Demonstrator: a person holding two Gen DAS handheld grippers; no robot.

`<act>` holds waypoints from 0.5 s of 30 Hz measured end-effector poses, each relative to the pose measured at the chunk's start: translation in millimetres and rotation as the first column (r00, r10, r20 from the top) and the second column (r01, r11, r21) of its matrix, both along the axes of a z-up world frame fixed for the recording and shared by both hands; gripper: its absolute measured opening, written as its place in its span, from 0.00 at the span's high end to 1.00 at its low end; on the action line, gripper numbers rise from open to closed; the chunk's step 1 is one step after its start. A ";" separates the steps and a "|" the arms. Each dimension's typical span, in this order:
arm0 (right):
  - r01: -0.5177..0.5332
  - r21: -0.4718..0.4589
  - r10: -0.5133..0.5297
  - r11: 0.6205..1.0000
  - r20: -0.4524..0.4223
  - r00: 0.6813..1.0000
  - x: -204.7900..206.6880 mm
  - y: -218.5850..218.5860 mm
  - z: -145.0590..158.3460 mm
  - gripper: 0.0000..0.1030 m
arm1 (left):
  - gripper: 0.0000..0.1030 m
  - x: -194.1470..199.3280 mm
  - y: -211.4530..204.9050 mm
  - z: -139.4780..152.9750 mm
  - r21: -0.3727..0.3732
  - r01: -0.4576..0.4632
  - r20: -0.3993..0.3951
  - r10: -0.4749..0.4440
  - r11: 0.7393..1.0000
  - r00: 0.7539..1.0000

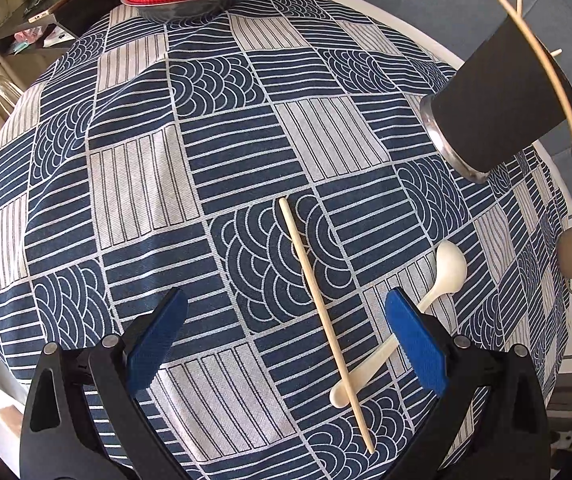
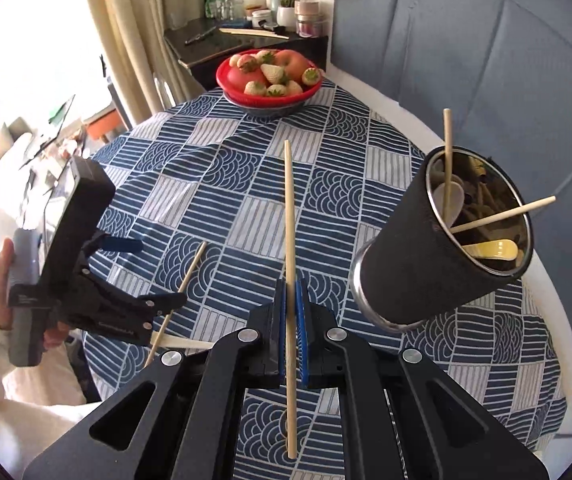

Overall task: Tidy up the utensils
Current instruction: 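Grasp another wooden chopstick with the left tool while the right tool holds its chopstick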

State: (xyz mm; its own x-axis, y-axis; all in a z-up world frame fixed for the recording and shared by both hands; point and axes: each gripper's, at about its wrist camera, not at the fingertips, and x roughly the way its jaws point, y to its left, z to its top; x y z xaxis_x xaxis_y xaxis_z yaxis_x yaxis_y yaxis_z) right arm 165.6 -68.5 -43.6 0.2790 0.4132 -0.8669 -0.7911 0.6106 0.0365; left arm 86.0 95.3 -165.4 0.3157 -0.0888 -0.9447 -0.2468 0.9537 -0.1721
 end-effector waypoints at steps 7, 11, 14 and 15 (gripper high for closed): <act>0.076 0.070 -0.073 0.995 -0.052 0.996 12.1 -28.1 6.8 0.95 | 0.26 12.2 -17.0 -12.3 0.083 0.087 -0.091 -0.080 0.993 0.993; 0.112 0.093 -0.106 0.989 -0.071 0.992 17.3 -36.2 7.7 0.95 | 0.58 14.5 -23.7 -10.2 0.152 0.135 -0.119 -0.117 0.979 0.986; 0.124 0.106 -0.117 0.987 -0.069 0.991 18.6 -38.4 10.4 0.95 | 0.95 15.4 -18.1 -8.5 0.108 0.138 -0.140 -0.122 0.985 0.983; 0.126 0.111 -0.119 0.986 -0.068 0.991 18.7 -39.2 11.7 0.95 | 0.95 14.9 -16.1 -8.7 0.099 0.140 -0.145 -0.125 0.985 0.982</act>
